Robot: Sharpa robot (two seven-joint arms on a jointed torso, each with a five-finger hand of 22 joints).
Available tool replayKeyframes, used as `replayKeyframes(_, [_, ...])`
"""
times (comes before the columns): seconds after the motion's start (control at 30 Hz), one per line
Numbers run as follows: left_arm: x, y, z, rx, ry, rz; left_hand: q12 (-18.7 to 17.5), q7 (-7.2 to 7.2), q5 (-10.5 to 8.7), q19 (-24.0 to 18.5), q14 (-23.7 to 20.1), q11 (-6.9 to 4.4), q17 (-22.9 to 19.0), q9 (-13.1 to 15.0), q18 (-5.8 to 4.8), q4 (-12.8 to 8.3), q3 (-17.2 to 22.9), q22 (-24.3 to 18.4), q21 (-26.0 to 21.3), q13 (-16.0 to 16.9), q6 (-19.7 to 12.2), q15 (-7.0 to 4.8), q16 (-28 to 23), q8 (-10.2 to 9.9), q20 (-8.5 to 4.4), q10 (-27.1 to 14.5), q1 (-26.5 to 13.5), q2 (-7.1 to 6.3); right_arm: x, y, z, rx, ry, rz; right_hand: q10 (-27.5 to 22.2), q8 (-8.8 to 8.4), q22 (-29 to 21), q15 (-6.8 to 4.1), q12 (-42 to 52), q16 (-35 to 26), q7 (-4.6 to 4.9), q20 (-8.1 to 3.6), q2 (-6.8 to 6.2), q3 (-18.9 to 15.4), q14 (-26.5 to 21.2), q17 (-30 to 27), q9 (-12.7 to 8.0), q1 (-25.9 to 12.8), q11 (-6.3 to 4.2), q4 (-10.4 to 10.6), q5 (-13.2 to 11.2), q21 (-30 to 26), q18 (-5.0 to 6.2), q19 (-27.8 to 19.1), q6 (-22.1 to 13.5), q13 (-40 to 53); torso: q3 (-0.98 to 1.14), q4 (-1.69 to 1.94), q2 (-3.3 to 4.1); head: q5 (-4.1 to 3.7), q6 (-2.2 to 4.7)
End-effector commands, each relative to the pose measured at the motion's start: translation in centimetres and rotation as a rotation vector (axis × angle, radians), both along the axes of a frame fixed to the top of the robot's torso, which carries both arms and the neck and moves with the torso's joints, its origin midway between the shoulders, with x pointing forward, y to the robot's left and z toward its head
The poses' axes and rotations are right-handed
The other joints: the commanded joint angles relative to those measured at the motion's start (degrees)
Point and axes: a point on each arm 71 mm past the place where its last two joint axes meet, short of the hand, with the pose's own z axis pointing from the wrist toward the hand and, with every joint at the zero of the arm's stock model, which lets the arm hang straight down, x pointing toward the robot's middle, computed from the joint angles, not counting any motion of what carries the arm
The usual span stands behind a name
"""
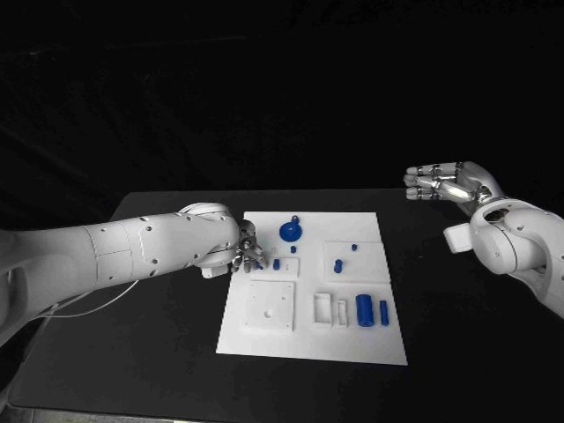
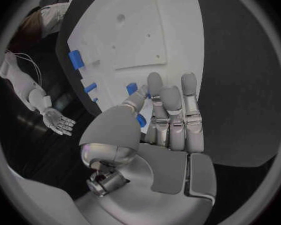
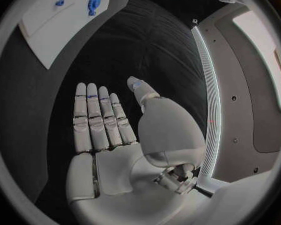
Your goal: Assemble the parts on the task board
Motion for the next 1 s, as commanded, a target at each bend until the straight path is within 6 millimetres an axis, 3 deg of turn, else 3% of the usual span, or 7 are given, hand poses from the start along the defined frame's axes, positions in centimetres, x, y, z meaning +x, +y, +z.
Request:
replayKeyframes(0.03, [-0.48,-0.69,-0.75,0.003,0.029,-0.025,0.27,-2.22,0.03,0.46,0.45,-0.22,0.11,-0.62,-0.87,-1.31,1.02,0.99,-0.04,0.05,2.11,-0.09,-0.28,-0.38,-0.14,2.66,0.56,0.15,-0.04,0.19,0.03,-0.003,-0.004,0.019,-0.04,-0.28,-0.08,0.10,-0.18,-0.20,-0.02,-0.12,0.04,0.04,-0.45,-0.08,-0.08,0.01,0.36,0.35,0.37,0.21,0.48,-0.28,-0.39,-0.07,-0.01,0.04,-0.05,-0.12,-0.07])
replayKeyframes(0.77, [-0.62,-0.89,-0.86,0.011,0.041,-0.033,0.36,-2.39,0.13,0.45,0.50,-0.27,0.15,-1.59,-0.87,-0.22,-0.18,0.93,-0.16,-0.08,2.96,-0.06,-0.39,-0.90,-0.06,2.69,0.74,-0.98,-0.07,0.03,0.03,-0.005,-0.004,0.017,-0.04,-0.28,-0.08,0.10,-0.18,-0.20,-0.02,-0.12,0.04,0.04,-0.45,-0.08,-0.08,0.01,0.36,0.35,0.37,0.21,0.48,-0.28,-0.39,-0.07,0.01,0.01,-0.03,-0.29,-0.06])
replayKeyframes(0.83, [-0.60,-0.77,-0.89,0.018,0.046,-0.030,0.20,-2.51,-0.49,0.42,0.40,-0.26,0.09,-1.68,-0.87,1.09,-1.59,0.89,-0.24,-0.15,2.87,-0.04,-0.51,-1.01,-0.02,2.66,-0.85,-2.17,-0.08,0.00,0.03,-0.005,-0.004,0.016,-0.08,-0.28,-0.08,0.10,-0.19,-0.19,-0.02,-0.11,-0.01,-0.03,-0.47,-0.08,-0.08,0.00,0.38,0.43,0.38,0.21,0.47,-0.32,-0.45,-0.07,0.01,0.02,-0.03,-0.35,-0.08])
replayKeyframes(0.9, [-0.59,-0.68,-0.92,0.024,0.050,-0.029,-0.02,-2.55,-4.00,0.38,0.24,-0.24,0.02,-1.82,-0.87,2.51,-3.53,0.84,-0.34,-0.23,2.90,-0.07,-0.65,-1.11,-0.02,2.63,-2.52,-3.80,-0.08,-0.02,0.03,-0.005,-0.004,0.016,-0.08,-0.28,-0.08,0.10,-0.19,-0.19,-0.02,-0.11,-0.01,-0.03,-0.47,-0.08,-0.08,0.00,0.38,0.43,0.38,0.21,0.47,-0.32,-0.45,-0.07,0.01,0.02,-0.03,-0.35,-0.08])
replayKeyframes(1.0, [-0.56,-0.51,-0.95,0.035,0.055,-0.028,-0.35,-2.56,-4.30,0.33,0.09,-0.23,-0.08,-2.16,-0.87,4.96,-6.17,0.76,-0.57,-0.31,3.16,-0.09,-0.80,-1.32,-0.03,2.63,-3.61,-6.25,-0.08,-0.07,0.03,-0.005,-0.004,0.014,-0.08,-0.28,-0.08,0.10,-0.19,-0.19,-0.02,-0.11,-0.01,-0.03,-0.47,-0.08,-0.08,0.00,0.38,0.43,0.38,0.21,0.47,-0.32,-0.45,-0.07,0.01,0.02,-0.03,-0.35,-0.08])
